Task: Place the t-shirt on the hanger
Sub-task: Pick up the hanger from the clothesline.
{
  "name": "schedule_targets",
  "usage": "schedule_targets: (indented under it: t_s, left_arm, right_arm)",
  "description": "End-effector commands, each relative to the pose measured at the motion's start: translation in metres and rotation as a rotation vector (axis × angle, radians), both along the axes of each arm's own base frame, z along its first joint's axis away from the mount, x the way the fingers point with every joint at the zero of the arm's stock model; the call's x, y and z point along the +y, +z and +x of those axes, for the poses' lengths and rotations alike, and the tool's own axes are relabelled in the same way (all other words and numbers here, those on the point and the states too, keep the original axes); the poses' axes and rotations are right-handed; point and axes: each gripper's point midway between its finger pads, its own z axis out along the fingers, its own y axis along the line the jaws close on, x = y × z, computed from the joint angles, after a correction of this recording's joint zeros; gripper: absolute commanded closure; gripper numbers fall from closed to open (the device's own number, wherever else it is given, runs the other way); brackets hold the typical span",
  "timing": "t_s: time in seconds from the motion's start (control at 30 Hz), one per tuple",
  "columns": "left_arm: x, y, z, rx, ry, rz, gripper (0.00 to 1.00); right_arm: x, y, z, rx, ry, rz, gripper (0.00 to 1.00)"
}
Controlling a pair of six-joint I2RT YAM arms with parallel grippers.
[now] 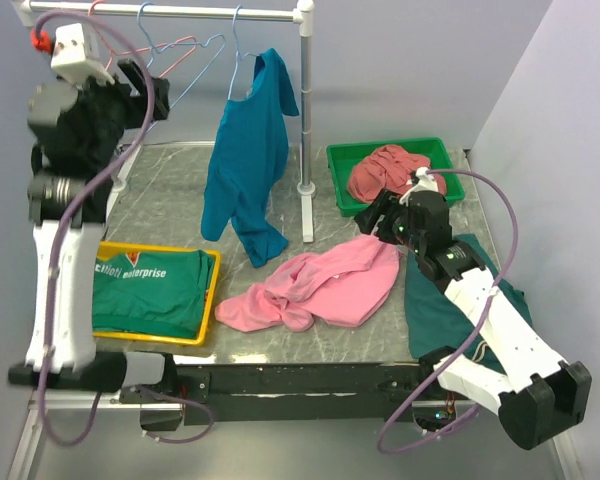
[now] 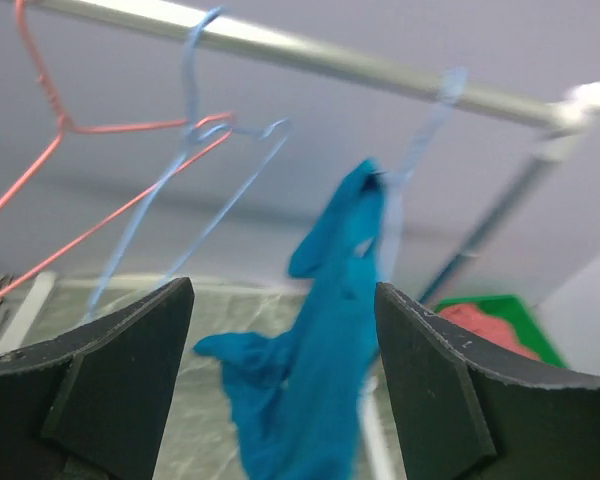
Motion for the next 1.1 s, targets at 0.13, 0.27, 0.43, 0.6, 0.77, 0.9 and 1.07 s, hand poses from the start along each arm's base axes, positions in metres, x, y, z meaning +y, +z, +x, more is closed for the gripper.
schedule_targets:
  t_s: [0.13, 0.27, 0.43, 0.6, 0.77, 0.9, 1.07]
  left_arm:
    - [0.041, -0.041, 0.06, 0.172, -0.113, 0.083, 0.25]
    - [0.067, -0.044, 0.074, 0.206, -0.041, 0.103, 0.27]
    - [0.076, -0.058, 0.086, 0.231, -0.023, 0.118, 0.28]
    - [0.079, -0.088, 0.107, 0.264, -0.024, 0.112, 0.33]
    - [0.085, -0.101, 0.115, 0.255, -0.004, 0.136, 0.35]
    - [0.081, -0.105, 0.121, 0.256, -0.033, 0.138, 0.36]
    - [0.075, -0.117, 0.124, 0.279, -0.074, 0.118, 0.44]
  right_arm:
    - [0.032, 0.029, 0.001, -0.059, 0.143, -0.004, 0.27]
    - [0.039, 0.026, 0.0, -0.055, 0.167, -0.027, 0.27]
    - [0.045, 0.019, 0.002, -0.039, 0.18, -0.026, 0.27]
    - [0.053, 0.02, 0.001, -0.04, 0.195, -0.038, 0.27]
    - [0.054, 0.023, -0.002, -0.05, 0.197, -0.042, 0.27]
    - [0.053, 0.022, -0.003, -0.045, 0.198, -0.05, 0.27]
    - [0.051, 0.024, -0.004, -0.053, 0.19, -0.058, 0.27]
